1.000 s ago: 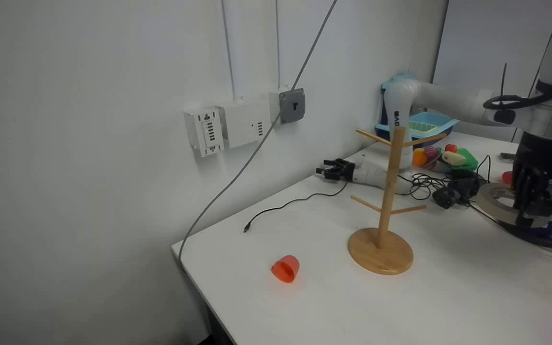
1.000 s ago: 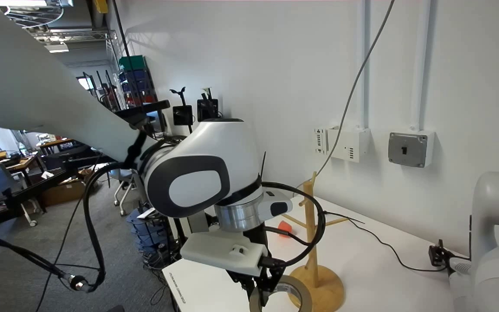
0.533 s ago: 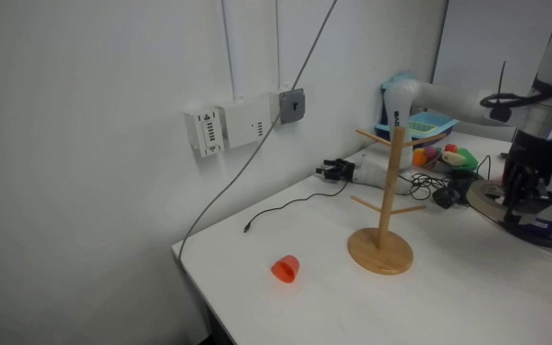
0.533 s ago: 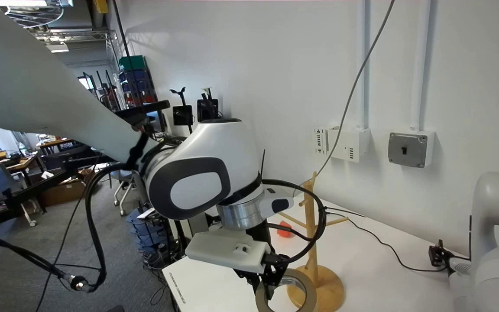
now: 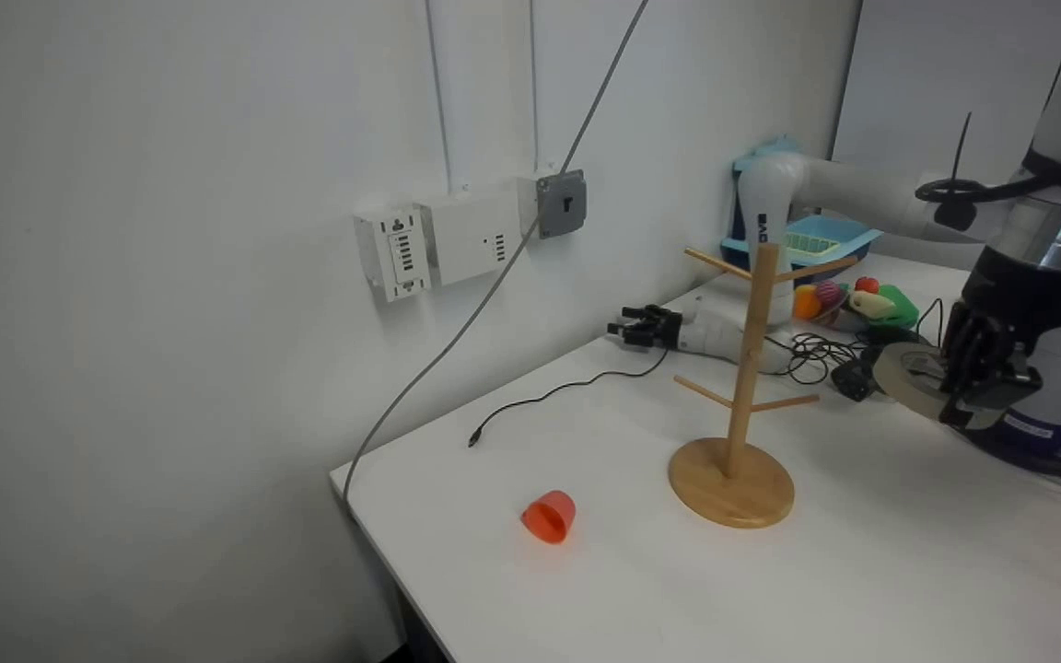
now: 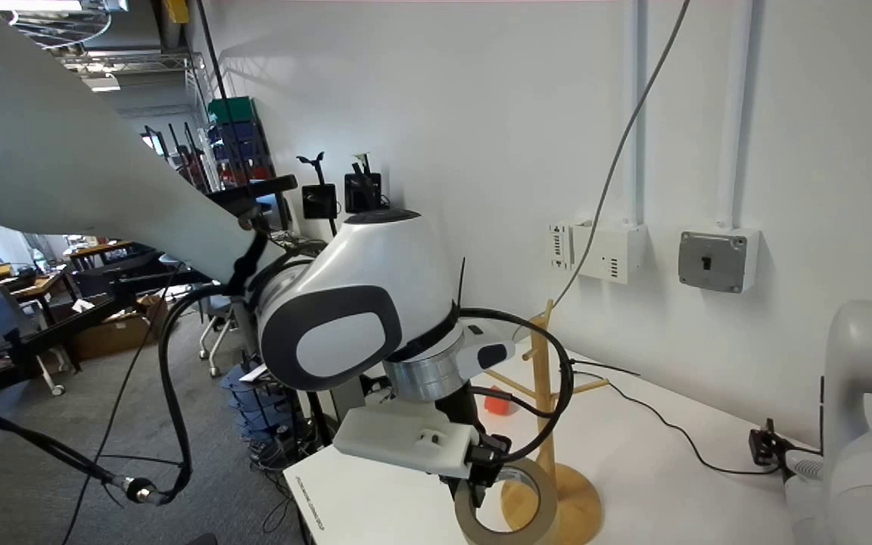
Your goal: Pick up the seal tape and put it on the wooden object
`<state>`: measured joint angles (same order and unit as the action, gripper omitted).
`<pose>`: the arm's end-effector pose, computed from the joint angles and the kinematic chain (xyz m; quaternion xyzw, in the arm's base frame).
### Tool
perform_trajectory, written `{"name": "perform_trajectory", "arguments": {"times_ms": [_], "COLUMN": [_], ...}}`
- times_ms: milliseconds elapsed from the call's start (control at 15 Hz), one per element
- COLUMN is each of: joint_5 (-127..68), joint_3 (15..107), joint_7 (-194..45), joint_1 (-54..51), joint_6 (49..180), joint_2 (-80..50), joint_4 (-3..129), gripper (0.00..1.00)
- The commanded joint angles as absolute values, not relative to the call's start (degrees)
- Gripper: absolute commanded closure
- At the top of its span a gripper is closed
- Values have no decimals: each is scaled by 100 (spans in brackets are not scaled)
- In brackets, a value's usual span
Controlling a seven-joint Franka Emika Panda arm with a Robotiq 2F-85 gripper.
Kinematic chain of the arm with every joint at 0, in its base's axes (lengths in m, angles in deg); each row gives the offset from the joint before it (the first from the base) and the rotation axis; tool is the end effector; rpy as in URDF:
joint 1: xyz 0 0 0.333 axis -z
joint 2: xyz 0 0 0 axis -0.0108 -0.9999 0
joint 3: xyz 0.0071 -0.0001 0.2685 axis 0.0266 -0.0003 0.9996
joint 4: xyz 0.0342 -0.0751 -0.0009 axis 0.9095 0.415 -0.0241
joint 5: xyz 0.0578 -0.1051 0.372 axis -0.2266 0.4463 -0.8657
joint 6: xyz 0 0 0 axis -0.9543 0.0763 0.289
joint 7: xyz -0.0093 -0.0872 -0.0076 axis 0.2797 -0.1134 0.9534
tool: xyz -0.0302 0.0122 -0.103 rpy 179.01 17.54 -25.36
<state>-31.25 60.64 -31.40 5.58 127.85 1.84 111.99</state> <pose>0.4778 -0.0876 0.2602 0.9656 0.2528 0.0519 0.0306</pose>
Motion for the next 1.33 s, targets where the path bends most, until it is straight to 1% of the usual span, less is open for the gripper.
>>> {"name": "perform_trajectory", "arguments": {"times_ms": [0, 400, 1200, 1267], "joint_5": [-3974, -4891, -5258, -5016], "joint_3": [6064, 6104, 6118, 6103], "joint_7": [-2426, -1798, -1820, -1984], "joint_1": [464, 415, 415, 426], "joint_6": [12980, 13097, 13384, 13193], "joint_2": [204, 169, 148, 124], "joint_4": [11258, 11244, 11261, 11199], "gripper": [94, 94, 94, 75]}}
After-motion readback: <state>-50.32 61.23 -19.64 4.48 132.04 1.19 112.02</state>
